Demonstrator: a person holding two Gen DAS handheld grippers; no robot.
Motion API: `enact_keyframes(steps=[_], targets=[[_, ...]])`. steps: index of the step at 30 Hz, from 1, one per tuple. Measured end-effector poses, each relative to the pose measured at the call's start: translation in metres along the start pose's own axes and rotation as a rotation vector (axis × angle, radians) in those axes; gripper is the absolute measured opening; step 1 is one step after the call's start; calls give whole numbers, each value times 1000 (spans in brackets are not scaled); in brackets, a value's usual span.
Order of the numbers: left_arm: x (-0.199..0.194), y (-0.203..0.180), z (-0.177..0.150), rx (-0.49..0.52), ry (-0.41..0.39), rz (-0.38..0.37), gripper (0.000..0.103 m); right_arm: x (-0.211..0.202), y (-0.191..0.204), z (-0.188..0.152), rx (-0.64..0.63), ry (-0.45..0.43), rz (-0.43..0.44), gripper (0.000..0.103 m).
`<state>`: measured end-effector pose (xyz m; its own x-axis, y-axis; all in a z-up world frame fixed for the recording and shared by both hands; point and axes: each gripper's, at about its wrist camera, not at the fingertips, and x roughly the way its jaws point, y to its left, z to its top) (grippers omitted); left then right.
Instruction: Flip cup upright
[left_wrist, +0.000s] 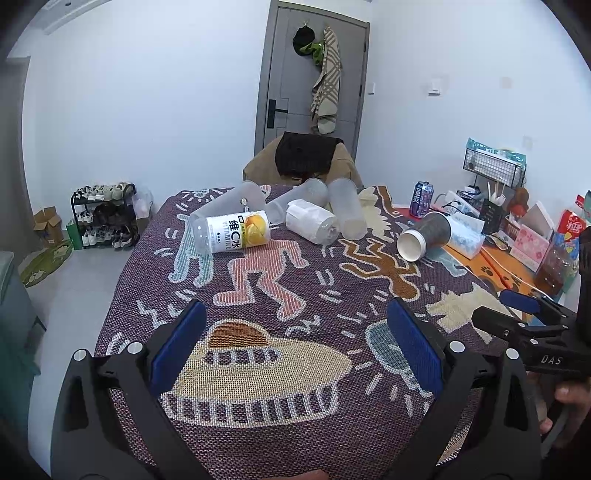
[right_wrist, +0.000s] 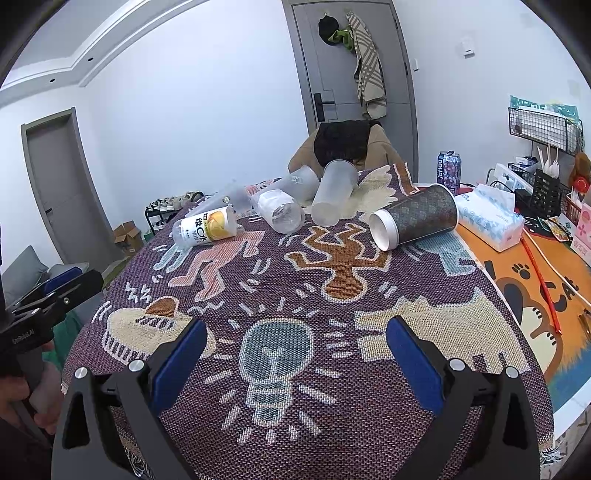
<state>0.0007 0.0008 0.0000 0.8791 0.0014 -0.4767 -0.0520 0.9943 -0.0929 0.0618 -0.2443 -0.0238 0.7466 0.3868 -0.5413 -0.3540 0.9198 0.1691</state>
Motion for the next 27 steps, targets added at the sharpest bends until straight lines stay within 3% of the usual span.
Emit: enact_keyframes(steps=[27], targets=[[4,-2,1,5,4,-27,97,-2,-6,0,29,-2,-14,95]])
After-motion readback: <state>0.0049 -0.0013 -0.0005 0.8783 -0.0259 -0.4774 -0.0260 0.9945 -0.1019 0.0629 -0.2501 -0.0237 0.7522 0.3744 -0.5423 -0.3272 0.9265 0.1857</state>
